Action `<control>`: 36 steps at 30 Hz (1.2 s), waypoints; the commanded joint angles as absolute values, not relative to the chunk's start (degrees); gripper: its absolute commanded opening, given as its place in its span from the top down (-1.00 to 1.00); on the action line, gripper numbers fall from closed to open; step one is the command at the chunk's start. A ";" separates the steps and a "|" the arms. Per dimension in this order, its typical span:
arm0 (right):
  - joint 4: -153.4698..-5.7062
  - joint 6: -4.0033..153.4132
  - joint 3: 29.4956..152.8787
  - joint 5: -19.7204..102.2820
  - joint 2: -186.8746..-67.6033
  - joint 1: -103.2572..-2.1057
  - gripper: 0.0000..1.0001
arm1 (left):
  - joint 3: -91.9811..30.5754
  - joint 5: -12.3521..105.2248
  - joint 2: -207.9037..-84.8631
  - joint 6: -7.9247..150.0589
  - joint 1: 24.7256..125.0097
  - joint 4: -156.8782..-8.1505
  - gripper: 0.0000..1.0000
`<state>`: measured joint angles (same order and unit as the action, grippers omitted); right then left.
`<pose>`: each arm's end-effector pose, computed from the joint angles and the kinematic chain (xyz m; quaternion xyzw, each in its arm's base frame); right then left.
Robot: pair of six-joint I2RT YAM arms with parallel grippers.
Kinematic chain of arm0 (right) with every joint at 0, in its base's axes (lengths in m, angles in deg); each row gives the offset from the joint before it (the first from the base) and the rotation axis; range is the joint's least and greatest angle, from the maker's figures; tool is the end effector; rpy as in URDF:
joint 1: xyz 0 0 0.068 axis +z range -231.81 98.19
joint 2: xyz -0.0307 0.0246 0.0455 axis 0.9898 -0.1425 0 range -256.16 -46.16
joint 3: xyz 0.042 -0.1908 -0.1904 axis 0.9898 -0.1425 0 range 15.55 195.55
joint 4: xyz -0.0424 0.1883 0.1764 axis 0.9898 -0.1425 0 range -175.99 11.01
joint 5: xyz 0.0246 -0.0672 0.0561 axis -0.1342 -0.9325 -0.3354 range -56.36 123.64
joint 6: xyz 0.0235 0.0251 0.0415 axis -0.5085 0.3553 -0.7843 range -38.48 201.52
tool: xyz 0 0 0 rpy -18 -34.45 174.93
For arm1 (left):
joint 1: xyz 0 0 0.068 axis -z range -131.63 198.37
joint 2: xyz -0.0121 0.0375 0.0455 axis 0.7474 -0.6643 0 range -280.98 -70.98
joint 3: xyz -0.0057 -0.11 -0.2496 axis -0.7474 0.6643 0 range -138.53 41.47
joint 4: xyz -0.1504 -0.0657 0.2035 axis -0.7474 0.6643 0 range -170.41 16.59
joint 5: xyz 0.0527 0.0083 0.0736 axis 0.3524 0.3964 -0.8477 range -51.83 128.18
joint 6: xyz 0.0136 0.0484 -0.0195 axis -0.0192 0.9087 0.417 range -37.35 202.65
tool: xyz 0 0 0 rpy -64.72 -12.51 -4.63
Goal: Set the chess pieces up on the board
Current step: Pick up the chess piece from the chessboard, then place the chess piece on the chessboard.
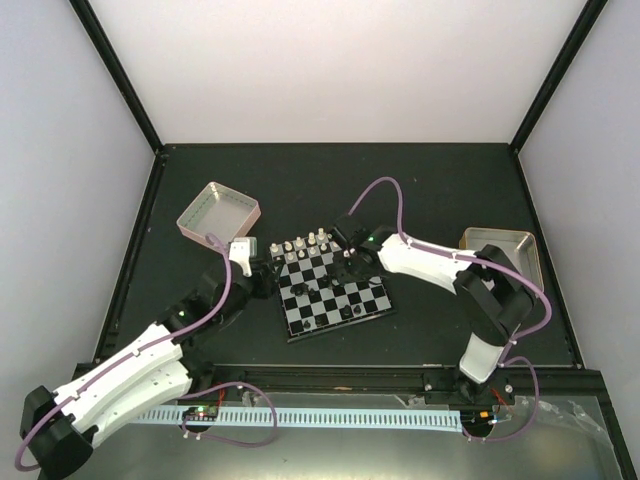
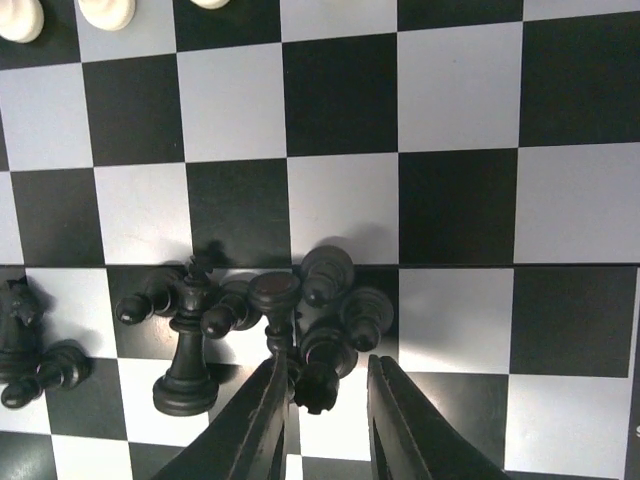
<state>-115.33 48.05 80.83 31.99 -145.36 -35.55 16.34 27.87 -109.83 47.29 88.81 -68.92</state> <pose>0.2331 0.2421 0.1841 -0.1072 0.9792 0.0990 0.1407 0.1299 -0.1023 0.2329 -0.0108 0.8423 -0.2679 0.4676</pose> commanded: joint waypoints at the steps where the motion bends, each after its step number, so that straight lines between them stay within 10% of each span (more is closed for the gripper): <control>1: -118.20 47.23 84.19 30.50 -147.70 -35.45 0.57 | 15.60 27.78 -110.57 48.13 88.05 -71.22 -0.09; 11: -120.64 47.48 85.58 29.27 -147.44 -35.47 0.89 | 15.80 28.57 -110.44 48.46 87.47 -71.46 -0.09; 36: -123.51 45.35 69.07 27.90 -128.78 -35.81 0.84 | 17.12 30.52 -111.38 47.67 86.91 -72.71 -0.09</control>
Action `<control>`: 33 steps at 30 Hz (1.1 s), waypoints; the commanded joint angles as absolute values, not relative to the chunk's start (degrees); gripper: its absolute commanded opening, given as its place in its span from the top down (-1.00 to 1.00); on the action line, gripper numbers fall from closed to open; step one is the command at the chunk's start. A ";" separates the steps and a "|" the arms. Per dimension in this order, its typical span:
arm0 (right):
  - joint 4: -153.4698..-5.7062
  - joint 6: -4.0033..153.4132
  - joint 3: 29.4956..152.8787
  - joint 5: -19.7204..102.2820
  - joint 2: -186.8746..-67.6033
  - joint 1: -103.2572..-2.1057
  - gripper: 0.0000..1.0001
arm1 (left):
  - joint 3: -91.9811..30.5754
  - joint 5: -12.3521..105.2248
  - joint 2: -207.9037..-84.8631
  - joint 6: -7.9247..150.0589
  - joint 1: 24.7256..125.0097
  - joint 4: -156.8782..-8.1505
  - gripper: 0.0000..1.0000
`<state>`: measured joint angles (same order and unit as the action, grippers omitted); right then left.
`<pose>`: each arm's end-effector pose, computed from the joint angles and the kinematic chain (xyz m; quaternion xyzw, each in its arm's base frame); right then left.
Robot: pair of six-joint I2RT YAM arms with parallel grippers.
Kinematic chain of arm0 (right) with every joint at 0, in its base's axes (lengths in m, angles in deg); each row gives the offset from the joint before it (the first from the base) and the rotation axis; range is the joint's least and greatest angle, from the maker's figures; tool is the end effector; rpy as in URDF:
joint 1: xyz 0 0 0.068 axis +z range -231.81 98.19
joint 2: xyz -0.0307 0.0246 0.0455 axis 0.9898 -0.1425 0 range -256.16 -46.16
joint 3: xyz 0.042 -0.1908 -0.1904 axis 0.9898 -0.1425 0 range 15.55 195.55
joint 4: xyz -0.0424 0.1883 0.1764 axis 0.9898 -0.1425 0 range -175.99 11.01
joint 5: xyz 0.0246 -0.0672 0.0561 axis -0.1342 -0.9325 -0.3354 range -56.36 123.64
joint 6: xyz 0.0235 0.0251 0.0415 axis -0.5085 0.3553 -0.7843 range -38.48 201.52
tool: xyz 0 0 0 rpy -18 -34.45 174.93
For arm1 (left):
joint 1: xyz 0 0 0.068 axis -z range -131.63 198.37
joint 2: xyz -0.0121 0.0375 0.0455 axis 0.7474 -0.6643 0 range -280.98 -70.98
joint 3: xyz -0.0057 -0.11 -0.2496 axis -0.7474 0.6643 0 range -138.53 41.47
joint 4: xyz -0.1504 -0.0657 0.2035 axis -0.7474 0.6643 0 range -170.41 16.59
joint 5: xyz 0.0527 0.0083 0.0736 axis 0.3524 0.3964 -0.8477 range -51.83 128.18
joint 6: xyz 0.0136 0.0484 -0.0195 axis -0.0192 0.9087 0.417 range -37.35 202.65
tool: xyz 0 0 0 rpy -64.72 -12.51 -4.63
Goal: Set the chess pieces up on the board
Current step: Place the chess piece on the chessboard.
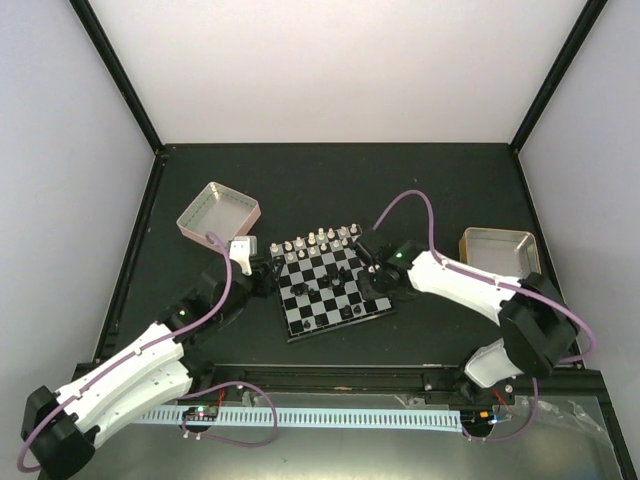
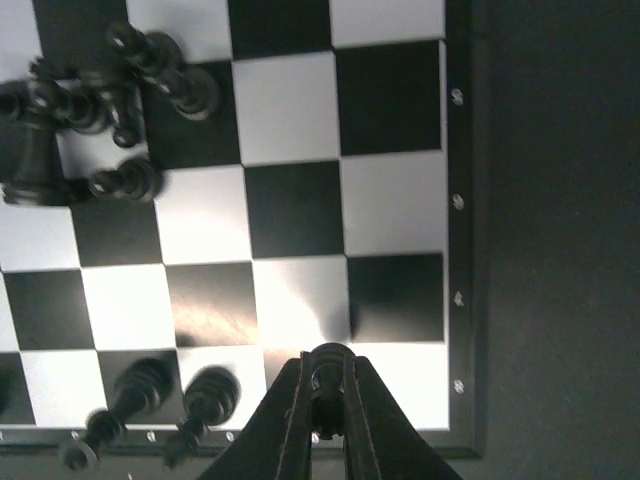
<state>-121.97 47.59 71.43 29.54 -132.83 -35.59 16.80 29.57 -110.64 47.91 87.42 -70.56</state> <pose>0.1931 0.1979 0.1981 -0.1008 0.9842 0.0637 0.1308 0.1338 -0.1017 0.2307 -0.0087 0.8412 -0.2717 0.4674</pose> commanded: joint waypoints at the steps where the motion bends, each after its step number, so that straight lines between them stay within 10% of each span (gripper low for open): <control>1: -123.55 44.76 68.09 27.96 -127.59 -35.85 0.84 | 17.12 30.60 -111.52 47.60 86.93 -72.82 -0.09; 33: -119.38 42.03 62.23 25.03 -126.48 -36.81 0.68 | 17.29 31.94 -111.41 46.60 86.60 -72.61 -0.11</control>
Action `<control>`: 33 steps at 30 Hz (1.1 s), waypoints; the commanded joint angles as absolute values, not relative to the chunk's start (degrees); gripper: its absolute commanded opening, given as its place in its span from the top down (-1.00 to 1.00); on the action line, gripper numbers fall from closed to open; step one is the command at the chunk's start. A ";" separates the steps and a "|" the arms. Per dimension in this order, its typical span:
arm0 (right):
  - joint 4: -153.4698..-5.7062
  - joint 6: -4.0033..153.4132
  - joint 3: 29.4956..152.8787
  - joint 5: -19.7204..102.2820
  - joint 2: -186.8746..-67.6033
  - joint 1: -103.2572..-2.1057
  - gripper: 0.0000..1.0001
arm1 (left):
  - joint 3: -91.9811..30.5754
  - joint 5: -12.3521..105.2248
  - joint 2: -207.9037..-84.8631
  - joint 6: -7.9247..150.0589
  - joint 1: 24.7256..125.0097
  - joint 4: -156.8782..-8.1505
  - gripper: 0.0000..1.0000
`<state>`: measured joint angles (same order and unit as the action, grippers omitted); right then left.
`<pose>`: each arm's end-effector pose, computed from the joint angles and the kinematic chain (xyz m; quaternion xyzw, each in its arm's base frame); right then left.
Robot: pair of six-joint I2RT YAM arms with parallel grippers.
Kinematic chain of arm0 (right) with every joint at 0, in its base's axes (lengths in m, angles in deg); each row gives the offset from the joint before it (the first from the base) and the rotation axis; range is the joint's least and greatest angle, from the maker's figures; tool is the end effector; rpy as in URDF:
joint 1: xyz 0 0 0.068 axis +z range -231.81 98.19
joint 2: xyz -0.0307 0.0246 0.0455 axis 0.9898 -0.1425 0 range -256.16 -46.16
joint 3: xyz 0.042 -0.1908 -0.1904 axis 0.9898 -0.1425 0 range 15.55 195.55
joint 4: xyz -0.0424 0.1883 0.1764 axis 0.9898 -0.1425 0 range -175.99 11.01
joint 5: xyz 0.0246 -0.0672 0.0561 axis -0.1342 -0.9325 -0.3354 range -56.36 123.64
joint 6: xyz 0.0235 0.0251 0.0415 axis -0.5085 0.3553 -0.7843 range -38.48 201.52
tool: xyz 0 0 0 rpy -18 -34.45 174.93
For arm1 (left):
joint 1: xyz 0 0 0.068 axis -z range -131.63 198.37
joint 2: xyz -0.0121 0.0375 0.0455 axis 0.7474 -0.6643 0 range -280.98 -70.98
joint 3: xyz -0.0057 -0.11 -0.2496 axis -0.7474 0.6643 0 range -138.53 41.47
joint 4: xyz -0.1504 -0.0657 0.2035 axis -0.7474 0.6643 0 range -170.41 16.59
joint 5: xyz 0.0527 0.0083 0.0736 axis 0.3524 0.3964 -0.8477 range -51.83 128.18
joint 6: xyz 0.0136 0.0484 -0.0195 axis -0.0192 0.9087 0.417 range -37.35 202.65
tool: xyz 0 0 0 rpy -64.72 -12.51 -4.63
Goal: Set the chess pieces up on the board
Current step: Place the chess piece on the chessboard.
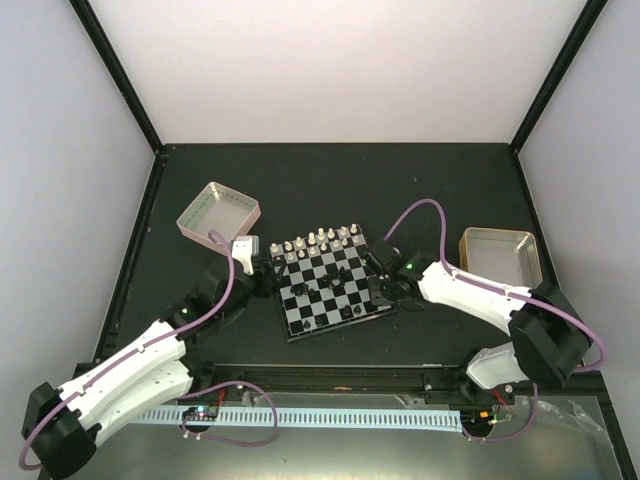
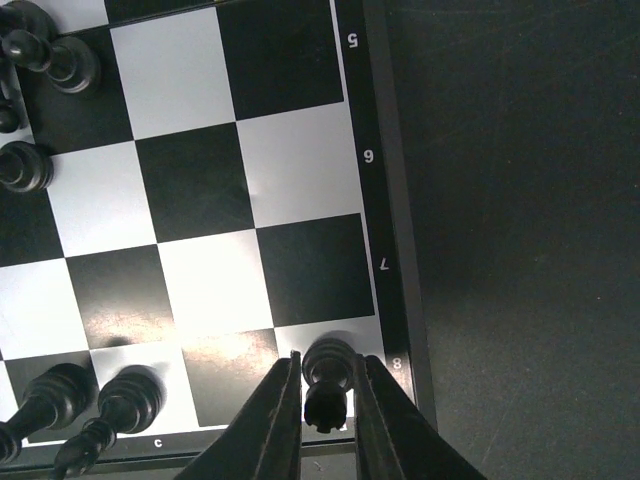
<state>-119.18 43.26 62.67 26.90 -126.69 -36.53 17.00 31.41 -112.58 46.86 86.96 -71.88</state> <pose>0.1754 0.1712 0.1842 -0.0521 0.9867 0.0515 0.1450 0.1378 -0.1045 0.2266 -0.0107 0.8455 -0.2814 0.4536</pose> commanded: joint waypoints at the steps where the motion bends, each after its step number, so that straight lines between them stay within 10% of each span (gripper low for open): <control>1: -119.54 41.83 62.22 25.17 -126.39 -36.76 0.66 | 17.36 31.94 -111.26 46.80 86.60 -72.47 -0.10; 15: -121.16 41.86 64.85 25.33 -127.36 -36.72 0.32 | 16.09 32.29 -111.23 46.69 86.46 -71.39 -0.11; 33: -120.44 44.17 63.27 27.15 -130.17 -36.80 0.78 | 16.59 33.23 -111.78 45.56 86.46 -71.36 -0.11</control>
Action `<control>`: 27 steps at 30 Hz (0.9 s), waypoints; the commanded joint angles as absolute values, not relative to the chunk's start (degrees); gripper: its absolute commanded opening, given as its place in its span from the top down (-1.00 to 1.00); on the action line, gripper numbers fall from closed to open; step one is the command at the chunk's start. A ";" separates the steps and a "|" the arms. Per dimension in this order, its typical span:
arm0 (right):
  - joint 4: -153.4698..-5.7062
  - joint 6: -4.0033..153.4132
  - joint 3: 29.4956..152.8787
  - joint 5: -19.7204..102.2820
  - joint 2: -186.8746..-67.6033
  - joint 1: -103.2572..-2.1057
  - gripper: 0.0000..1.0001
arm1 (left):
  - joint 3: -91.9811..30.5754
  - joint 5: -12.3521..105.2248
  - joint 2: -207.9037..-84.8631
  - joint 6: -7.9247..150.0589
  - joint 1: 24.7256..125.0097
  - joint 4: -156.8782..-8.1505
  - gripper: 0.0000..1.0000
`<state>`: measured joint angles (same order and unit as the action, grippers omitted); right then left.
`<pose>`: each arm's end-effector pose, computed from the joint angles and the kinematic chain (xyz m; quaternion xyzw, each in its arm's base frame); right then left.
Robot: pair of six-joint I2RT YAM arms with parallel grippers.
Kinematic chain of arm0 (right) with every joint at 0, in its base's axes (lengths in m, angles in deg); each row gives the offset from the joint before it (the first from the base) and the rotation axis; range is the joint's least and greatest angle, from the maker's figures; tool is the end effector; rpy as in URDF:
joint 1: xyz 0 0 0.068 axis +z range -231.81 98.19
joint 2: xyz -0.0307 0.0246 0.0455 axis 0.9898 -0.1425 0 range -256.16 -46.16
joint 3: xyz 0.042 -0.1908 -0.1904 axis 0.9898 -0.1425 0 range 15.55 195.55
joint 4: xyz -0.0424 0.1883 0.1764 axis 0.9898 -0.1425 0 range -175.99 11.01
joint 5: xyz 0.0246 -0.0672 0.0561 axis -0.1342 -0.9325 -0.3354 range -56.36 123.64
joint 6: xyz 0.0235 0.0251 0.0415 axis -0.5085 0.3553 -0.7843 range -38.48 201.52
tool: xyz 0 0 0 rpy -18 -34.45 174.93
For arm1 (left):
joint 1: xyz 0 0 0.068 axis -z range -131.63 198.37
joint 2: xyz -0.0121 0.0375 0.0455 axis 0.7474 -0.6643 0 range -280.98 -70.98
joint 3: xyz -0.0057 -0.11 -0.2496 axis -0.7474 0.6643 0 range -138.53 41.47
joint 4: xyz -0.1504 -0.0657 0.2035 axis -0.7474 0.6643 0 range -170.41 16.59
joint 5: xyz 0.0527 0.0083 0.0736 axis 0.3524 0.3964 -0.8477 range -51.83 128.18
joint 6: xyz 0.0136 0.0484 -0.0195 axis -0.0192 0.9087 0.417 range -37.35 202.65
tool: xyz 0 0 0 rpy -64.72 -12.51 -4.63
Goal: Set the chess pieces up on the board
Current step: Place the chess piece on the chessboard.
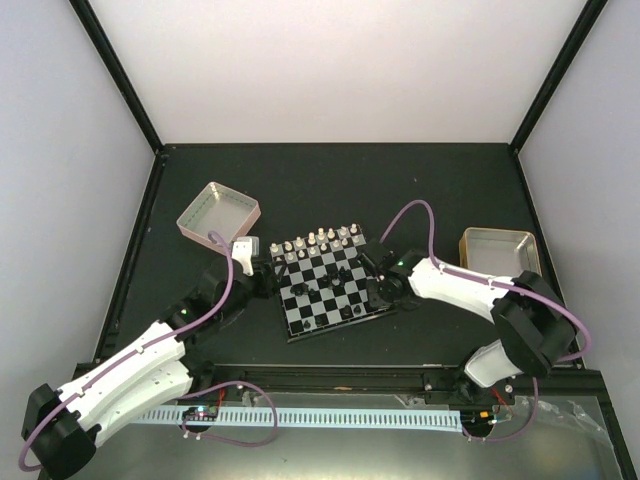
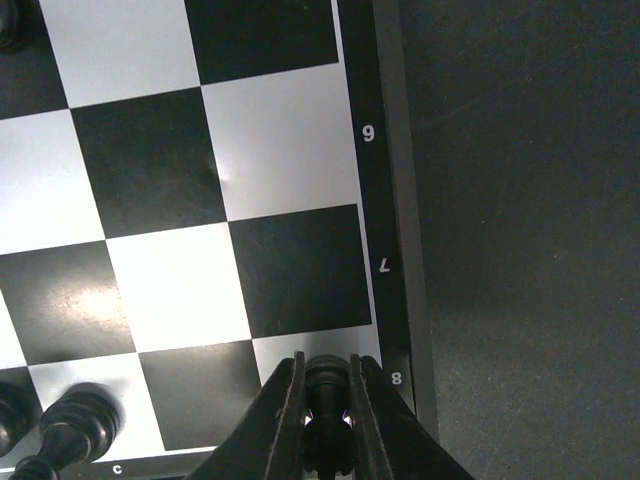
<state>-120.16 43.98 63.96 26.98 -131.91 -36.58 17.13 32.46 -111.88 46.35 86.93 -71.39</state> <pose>0.1814 0.1771 0.1687 -0.0608 0.9915 0.0227 0.1132 0.1360 -0.1038 0.2268 -0.0099 0.8454 -0.2900 0.4484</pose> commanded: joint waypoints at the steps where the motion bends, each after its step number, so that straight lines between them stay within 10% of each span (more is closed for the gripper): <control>1: -120.40 44.17 63.13 27.53 -129.98 -36.75 0.78 | 16.66 33.25 -111.76 45.55 86.51 -71.34 -0.11; 27: -120.36 47.39 73.31 26.99 -132.16 -36.75 0.19 | 17.12 32.63 -111.62 44.38 86.37 -70.81 -0.17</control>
<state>-121.73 45.05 69.00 27.38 -129.33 -36.58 17.26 32.87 -111.84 45.33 86.83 -71.20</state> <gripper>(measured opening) 0.404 0.586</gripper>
